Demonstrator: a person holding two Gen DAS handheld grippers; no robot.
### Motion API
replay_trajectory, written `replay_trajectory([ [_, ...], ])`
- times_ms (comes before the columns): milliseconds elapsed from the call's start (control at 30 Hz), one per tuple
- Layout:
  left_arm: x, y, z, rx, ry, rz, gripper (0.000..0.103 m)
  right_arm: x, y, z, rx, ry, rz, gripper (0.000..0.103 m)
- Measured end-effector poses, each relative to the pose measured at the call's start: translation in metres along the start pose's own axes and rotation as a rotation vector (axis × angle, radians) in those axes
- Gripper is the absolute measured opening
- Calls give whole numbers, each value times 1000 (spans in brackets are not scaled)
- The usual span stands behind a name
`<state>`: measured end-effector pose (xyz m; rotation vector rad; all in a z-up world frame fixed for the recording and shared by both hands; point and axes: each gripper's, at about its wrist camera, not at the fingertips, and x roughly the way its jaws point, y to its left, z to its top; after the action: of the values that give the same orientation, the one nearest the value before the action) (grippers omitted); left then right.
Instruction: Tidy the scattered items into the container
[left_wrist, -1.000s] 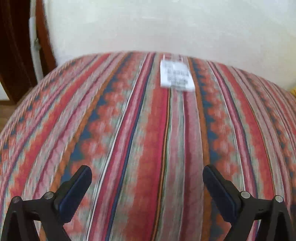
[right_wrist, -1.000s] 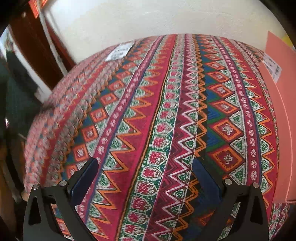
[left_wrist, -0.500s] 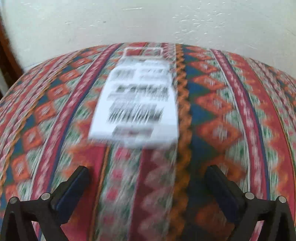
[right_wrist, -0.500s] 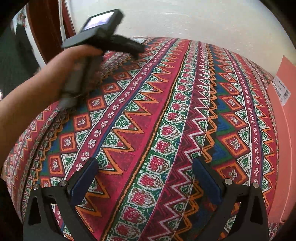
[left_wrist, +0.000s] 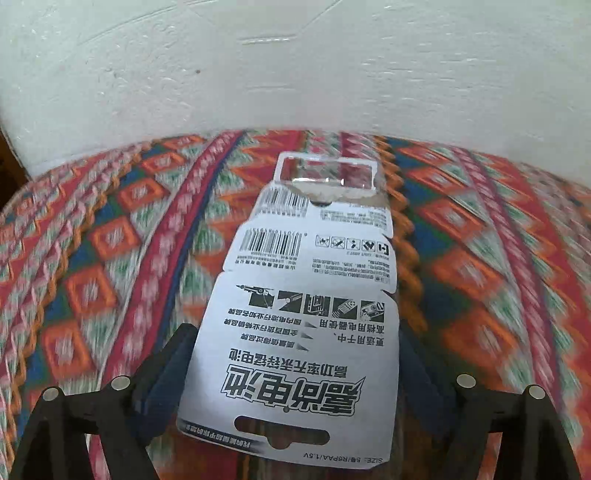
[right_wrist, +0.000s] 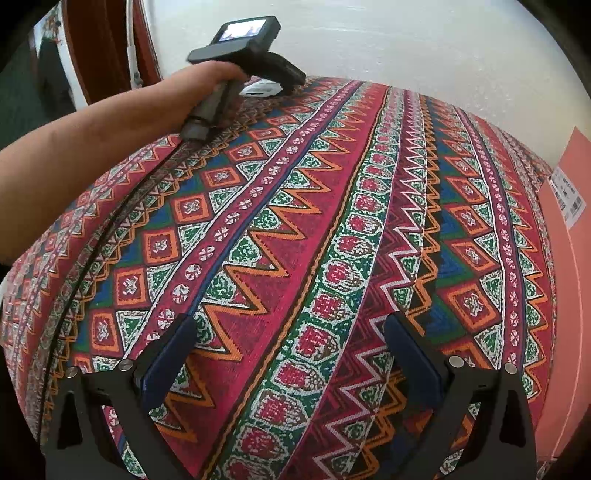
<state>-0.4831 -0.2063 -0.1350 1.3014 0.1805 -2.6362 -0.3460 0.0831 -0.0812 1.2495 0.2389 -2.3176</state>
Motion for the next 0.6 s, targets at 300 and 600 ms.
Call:
replay_trajectory([
  [300,-177,30,-157,-37,-45,-151,70,-17,-17,0,218,34,133,103],
  [600,-240,50,-257,-64,48,-187,55,-34,-27,-19,401,36,181,103],
])
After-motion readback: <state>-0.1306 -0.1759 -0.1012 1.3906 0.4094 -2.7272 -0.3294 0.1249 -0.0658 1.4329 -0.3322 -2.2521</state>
